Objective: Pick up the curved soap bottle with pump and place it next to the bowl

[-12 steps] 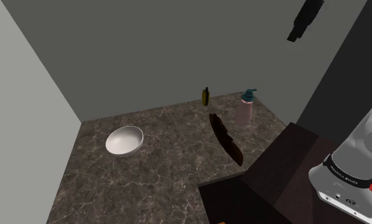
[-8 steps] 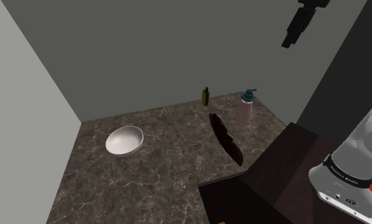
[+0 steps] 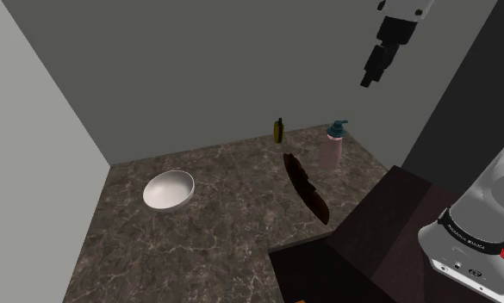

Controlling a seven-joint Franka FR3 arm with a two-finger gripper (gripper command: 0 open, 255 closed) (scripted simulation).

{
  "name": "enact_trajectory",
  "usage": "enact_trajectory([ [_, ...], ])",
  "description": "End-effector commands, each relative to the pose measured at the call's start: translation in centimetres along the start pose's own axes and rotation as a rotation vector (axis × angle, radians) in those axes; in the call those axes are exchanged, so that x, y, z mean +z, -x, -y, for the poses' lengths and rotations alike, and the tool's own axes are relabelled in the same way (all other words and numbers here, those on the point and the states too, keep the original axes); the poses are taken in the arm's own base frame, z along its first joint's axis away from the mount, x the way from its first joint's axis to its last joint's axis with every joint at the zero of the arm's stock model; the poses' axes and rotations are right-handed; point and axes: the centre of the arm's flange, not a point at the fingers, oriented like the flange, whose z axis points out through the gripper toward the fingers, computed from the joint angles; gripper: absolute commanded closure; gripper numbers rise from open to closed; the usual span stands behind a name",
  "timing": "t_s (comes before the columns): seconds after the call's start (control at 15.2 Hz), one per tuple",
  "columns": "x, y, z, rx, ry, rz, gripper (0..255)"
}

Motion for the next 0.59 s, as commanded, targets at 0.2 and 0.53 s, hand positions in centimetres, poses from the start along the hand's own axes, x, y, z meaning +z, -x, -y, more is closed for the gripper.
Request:
enact_trajectory([
  [0.2, 5.4, -2.3, -3.7, 0.024, -0.012, 0.02, 0],
  [0.53, 10.8, -4.3, -7.4, 0.048, -0.025, 0.042, 0],
])
